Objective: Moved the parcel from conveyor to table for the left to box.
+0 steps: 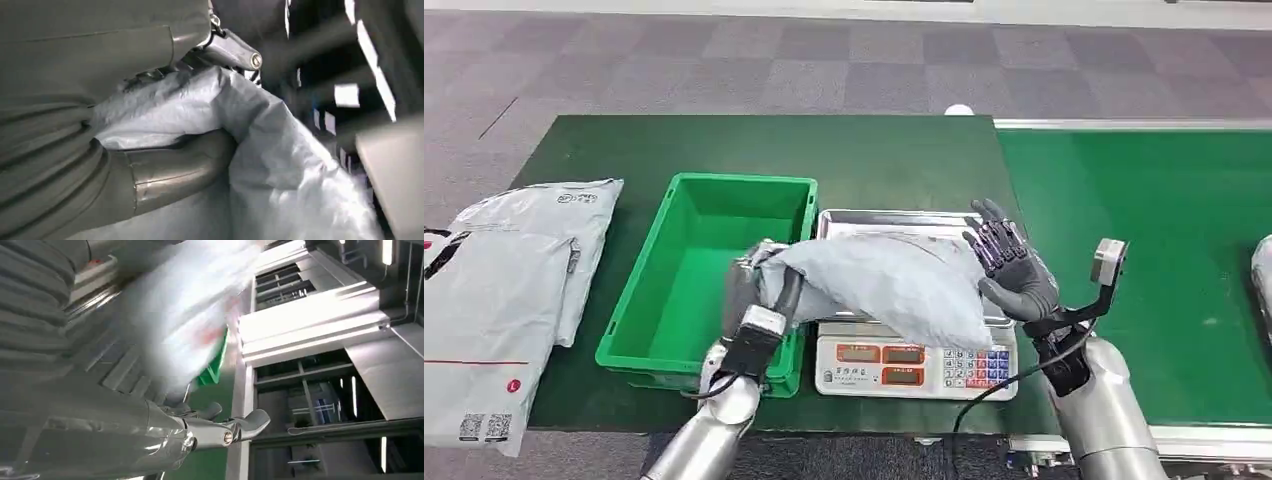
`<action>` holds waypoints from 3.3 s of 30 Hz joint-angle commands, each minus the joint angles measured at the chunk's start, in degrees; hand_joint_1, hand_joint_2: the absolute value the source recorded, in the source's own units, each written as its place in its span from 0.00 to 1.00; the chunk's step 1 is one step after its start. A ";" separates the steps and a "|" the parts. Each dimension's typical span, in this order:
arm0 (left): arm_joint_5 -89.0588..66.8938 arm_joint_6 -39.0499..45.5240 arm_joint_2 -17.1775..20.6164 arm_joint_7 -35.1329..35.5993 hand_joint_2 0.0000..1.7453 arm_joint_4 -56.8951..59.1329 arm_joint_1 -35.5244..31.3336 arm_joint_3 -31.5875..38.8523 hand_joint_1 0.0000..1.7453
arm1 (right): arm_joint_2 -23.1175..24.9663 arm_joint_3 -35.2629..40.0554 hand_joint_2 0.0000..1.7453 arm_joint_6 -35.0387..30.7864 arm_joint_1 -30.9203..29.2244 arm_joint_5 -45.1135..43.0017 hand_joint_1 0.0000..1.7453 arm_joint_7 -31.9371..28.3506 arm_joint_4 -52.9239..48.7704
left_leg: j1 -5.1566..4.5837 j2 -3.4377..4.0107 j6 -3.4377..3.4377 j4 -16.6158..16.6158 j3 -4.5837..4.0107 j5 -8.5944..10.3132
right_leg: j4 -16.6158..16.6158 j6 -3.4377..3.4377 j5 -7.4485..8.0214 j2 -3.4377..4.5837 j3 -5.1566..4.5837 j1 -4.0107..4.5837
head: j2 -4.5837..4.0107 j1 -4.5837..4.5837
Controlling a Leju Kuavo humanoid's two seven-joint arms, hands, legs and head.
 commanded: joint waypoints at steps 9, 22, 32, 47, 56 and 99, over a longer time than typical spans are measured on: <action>-15.79 8.27 -1.33 0.81 1.00 -2.14 0.57 15.04 1.00 | -0.45 2.81 1.00 -0.38 -2.22 0.78 0.00 -1.34 3.38 | 0.06 0.11 -0.04 -0.05 0.11 -0.05 | -0.10 -0.08 0.01 0.14 0.12 0.06 | 0.00 0.00; -26.94 8.27 -0.61 10.95 1.00 4.49 -1.96 17.64 1.00 | 0.01 3.13 1.00 -0.16 -3.39 1.56 0.00 -1.71 4.68 | 0.07 0.09 -0.04 -0.03 0.07 -0.03 | -0.09 -0.08 0.03 0.11 0.09 0.07 | 0.00 0.00; -26.94 8.27 -0.61 10.95 1.00 4.49 -1.96 17.64 1.00 | 0.01 3.13 1.00 -0.16 -3.39 1.56 0.00 -1.71 4.68 | 0.05 0.05 -0.04 -0.01 0.04 -0.03 | -0.06 -0.07 0.01 0.06 0.07 0.05 | 0.00 0.00; -35.29 8.27 -7.06 3.22 1.00 -25.08 3.14 37.18 1.00 | 2.26 3.19 1.00 -1.80 -5.19 2.44 0.00 -0.73 5.86 | 0.10 0.36 -0.06 0.07 -0.09 -0.09 | 0.02 -0.12 0.06 0.36 -0.17 0.10 | 0.00 0.02; -29.35 8.27 -7.06 -2.78 1.00 -28.42 2.59 41.81 1.00 | 2.13 3.13 1.00 -2.28 -4.76 2.33 0.00 -0.34 5.01 | 0.16 0.25 -0.07 -0.06 0.11 -0.03 | -0.10 -0.19 0.02 0.26 0.06 0.17 | 0.00 0.00; -61.27 8.27 0.13 38.14 0.00 5.53 -3.81 9.54 0.00 | 1.51 2.00 1.00 -0.99 -6.00 3.51 0.00 -0.91 5.49 | 0.08 0.10 -0.06 0.04 -0.06 0.06 | -0.07 -0.13 0.10 0.11 -0.05 0.10 | 0.00 0.00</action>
